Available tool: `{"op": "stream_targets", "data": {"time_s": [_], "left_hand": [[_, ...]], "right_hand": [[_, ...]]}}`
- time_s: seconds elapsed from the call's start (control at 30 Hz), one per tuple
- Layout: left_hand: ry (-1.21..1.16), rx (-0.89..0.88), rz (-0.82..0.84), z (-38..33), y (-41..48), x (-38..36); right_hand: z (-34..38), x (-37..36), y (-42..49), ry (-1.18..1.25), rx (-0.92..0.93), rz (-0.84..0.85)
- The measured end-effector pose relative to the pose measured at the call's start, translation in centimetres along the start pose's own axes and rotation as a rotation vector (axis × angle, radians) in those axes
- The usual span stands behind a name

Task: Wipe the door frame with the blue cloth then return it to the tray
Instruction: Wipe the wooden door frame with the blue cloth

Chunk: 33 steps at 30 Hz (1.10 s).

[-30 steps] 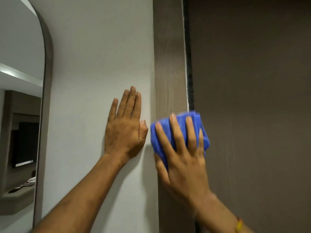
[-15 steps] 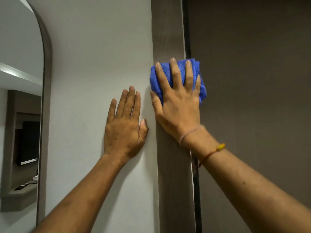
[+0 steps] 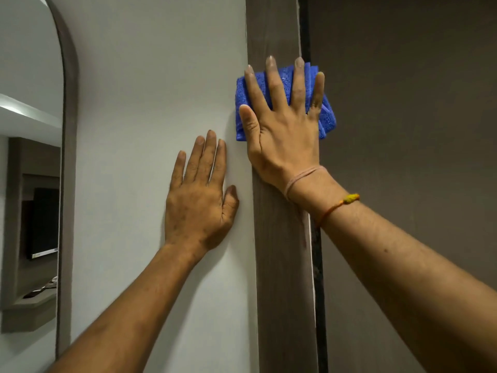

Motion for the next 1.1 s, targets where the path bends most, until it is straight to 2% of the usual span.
{"op": "stream_targets", "data": {"time_s": [0.33, 0.63, 0.77, 0.9, 1.1], "left_hand": [[0.029, -0.009, 0.008, 0.0, -0.1, -0.3], [0.036, -0.008, -0.023, 0.0, 0.0, -0.3], [0.04, -0.011, -0.025, 0.2, 0.0, -0.4], [0.034, -0.01, -0.006, 0.1, 0.0, -0.4], [0.036, -0.009, -0.019, 0.0, 0.0, -0.3]], "right_hand": [[0.9, -1.6, -6.3, 0.061, -0.005, 0.024], [0.1, -0.2, 0.2, 0.053, -0.006, 0.013], [0.5, -1.2, -4.4, 0.098, 0.031, -0.007], [0.8, -2.2, -7.8, 0.067, 0.017, 0.044], [0.3, -0.4, -0.6, 0.052, -0.019, 0.035]]}}
Point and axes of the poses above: each hand's wrist, its own y-axis towards the middle knuckle, its own x-axis out of the back of the hand, z = x × y, the point moved 5 cm from there along y, towards the middle knuckle, and after that the axes turned 10 degrees about z, right-handed, at the moved point
